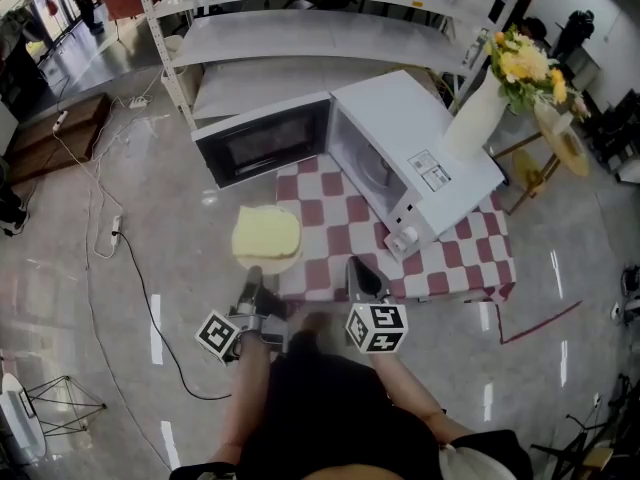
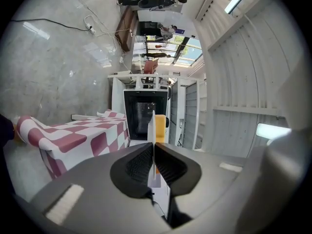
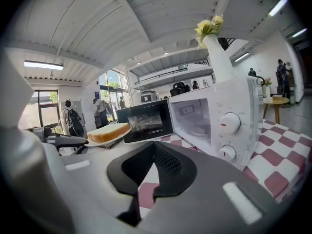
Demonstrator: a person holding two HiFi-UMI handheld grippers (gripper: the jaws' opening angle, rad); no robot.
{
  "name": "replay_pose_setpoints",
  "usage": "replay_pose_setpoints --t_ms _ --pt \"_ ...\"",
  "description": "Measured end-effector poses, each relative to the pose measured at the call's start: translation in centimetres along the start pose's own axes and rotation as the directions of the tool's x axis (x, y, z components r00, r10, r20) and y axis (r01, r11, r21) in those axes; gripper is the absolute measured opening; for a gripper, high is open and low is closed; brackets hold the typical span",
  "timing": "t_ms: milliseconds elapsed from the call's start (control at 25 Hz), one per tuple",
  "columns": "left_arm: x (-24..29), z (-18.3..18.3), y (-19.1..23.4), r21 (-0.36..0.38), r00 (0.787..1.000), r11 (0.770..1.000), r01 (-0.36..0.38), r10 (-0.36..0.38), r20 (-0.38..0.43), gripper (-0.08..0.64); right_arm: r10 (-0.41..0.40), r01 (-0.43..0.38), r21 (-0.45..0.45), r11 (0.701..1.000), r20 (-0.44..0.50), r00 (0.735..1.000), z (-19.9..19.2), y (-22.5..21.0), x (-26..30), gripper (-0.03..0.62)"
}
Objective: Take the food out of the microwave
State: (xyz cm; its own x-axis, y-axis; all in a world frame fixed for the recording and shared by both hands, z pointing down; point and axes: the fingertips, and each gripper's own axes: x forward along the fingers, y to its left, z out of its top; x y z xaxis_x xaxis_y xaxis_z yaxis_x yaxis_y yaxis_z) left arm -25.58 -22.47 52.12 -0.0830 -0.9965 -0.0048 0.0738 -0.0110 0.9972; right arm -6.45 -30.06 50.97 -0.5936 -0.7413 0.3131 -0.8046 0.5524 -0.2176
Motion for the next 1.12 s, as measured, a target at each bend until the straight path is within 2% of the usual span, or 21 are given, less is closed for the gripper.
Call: replay_pose_setpoints --t_ms 280,1120 --pt "-0.2 -0.3 -1.0 0.009 0.999 1.0 0.015 -0.015 0.028 0.021 -0.01 0.01 -0.009 1.0 -0.001 1.0 0.7 -0.4 -1.0 0.0" --pt "0.3 -0.4 -0.5 0.01 1.0 1.0 0.007 -0.007 -0.023 0.025 -0.013 0.012 -0.042 0.999 -0.025 1.0 -0.2 0.3 -0.8 0.0"
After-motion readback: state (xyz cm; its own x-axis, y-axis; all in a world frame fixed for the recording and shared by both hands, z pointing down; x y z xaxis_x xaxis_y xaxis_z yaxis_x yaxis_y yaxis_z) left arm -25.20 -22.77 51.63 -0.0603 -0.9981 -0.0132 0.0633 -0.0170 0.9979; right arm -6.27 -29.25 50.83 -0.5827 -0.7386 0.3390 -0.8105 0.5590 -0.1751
